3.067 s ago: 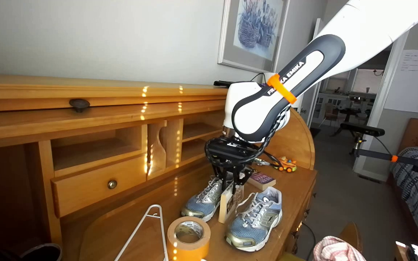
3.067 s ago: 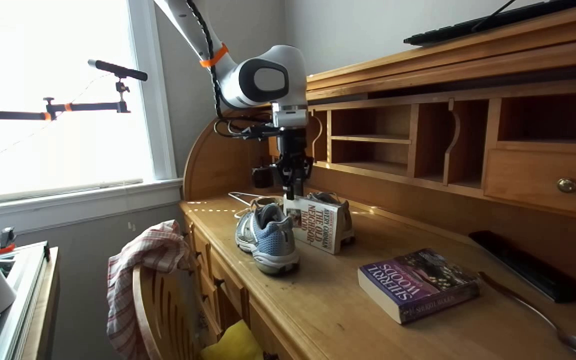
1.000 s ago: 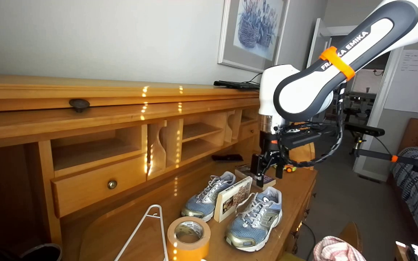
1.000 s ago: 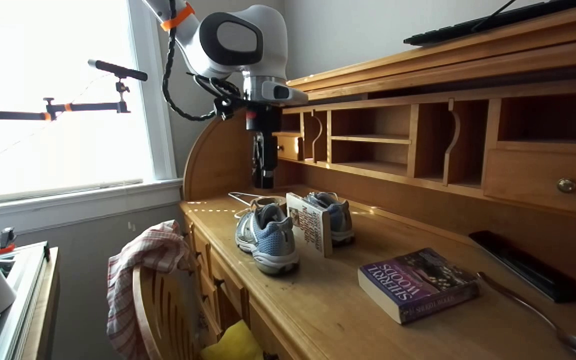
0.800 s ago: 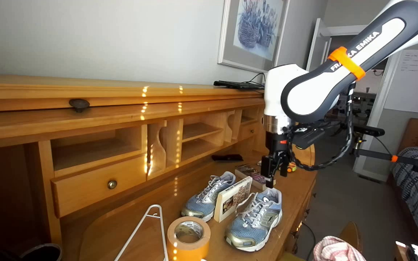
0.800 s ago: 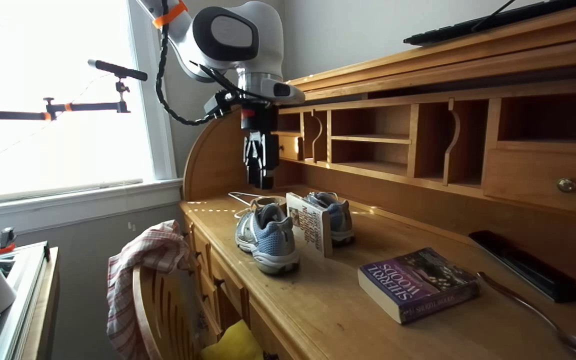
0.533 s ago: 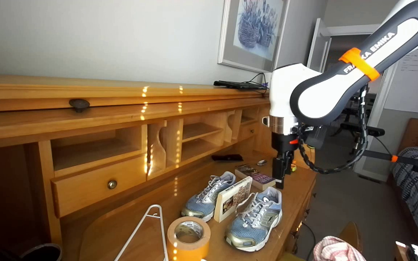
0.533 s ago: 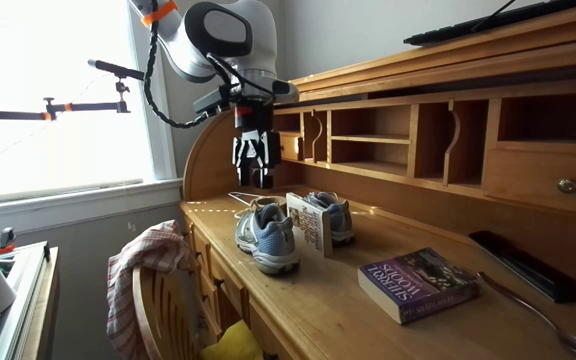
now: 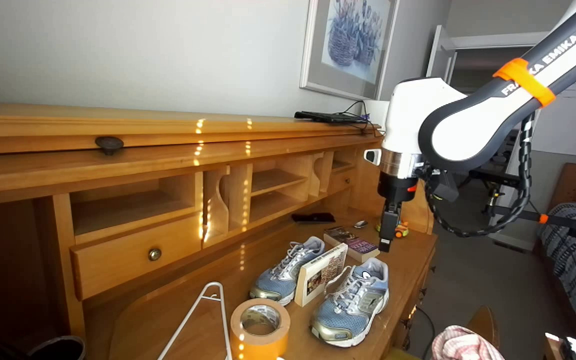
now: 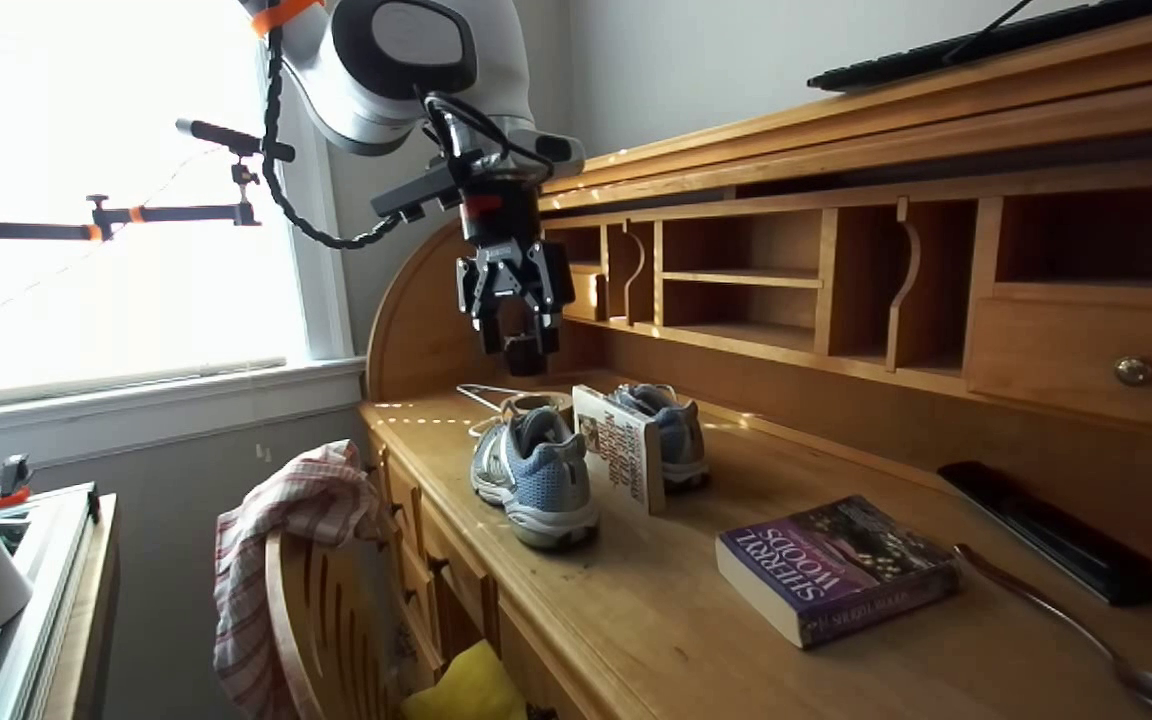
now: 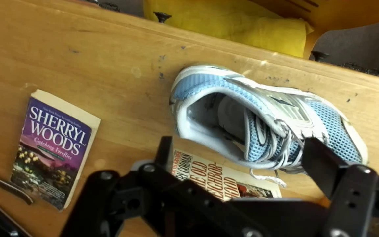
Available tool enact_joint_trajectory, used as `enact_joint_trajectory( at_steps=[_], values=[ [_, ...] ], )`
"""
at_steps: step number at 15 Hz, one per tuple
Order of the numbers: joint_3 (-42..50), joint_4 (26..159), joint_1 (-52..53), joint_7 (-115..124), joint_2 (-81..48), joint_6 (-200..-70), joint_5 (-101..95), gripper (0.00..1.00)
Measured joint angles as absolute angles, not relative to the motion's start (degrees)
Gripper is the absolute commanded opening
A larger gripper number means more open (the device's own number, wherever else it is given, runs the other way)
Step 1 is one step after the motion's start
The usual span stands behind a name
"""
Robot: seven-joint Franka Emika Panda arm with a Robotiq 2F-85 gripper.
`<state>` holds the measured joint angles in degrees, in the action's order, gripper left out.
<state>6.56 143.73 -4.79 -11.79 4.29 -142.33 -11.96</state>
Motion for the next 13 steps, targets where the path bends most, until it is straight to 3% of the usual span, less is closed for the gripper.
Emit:
enact_joint_trajectory(
  at_steps=[13],
  values=[
    [7.3, 145.5, -4.2, -26.0, 7.8, -144.9, 7.3, 1.00]
  ],
)
